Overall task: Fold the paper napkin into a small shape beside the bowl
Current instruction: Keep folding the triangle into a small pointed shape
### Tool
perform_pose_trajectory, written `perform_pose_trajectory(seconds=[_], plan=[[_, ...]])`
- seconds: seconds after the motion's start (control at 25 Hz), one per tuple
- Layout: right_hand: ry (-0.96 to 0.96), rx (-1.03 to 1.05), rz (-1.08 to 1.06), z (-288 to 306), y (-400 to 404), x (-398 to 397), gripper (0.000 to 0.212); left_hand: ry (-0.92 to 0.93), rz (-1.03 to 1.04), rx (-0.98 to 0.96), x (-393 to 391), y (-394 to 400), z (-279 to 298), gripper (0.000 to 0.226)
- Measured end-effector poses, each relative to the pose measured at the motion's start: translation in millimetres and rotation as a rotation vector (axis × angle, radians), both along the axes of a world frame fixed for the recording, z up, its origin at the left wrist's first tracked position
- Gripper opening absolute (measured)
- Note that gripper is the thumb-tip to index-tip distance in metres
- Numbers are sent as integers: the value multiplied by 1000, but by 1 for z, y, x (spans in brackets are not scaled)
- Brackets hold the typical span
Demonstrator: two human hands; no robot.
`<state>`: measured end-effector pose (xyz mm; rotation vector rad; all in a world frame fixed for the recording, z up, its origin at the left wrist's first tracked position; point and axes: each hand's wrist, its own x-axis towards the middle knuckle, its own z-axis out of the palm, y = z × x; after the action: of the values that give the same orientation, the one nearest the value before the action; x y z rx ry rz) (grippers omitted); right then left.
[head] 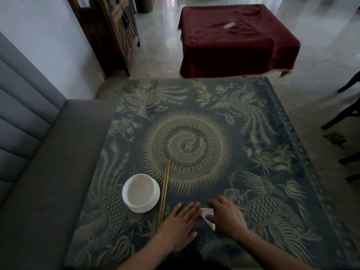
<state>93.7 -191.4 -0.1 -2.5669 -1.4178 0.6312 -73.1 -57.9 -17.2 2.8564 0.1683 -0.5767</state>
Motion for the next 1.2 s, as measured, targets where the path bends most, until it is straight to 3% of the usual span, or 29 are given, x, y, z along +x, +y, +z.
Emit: perform_pose_trajectory(seconds=[0.12, 0.32, 0.44, 0.64, 0.8, 0.92, 1.08, 1.2], plan=[[0, -95, -26, -2, 15, -5, 33, 4, 3, -7, 0, 0, 0, 70], [166, -196, -142, -5, 23, -2, 30, -2, 6, -7, 0, -1, 0, 70], [242, -190, -189, -3, 26, 3, 14, -10, -1, -4, -1, 0, -1, 70], [247, -223, -191, 3, 23, 13, 11, -46, 53, -84, 0, 1, -4, 73], [397, -108, -317, 8, 25, 19, 6, -272, 543, -429, 3, 5, -2, 69], [590, 43, -437, 15, 32, 18, 6, -371, 899, -612, 13, 12, 4, 45], [771, 164, -479, 24, 44, 9, 1, -363, 1063, -935, 20, 23, 5, 18], [795, 195, -508, 25, 53, 3, 4, -377, 1105, -1007, 17, 26, 1, 12]])
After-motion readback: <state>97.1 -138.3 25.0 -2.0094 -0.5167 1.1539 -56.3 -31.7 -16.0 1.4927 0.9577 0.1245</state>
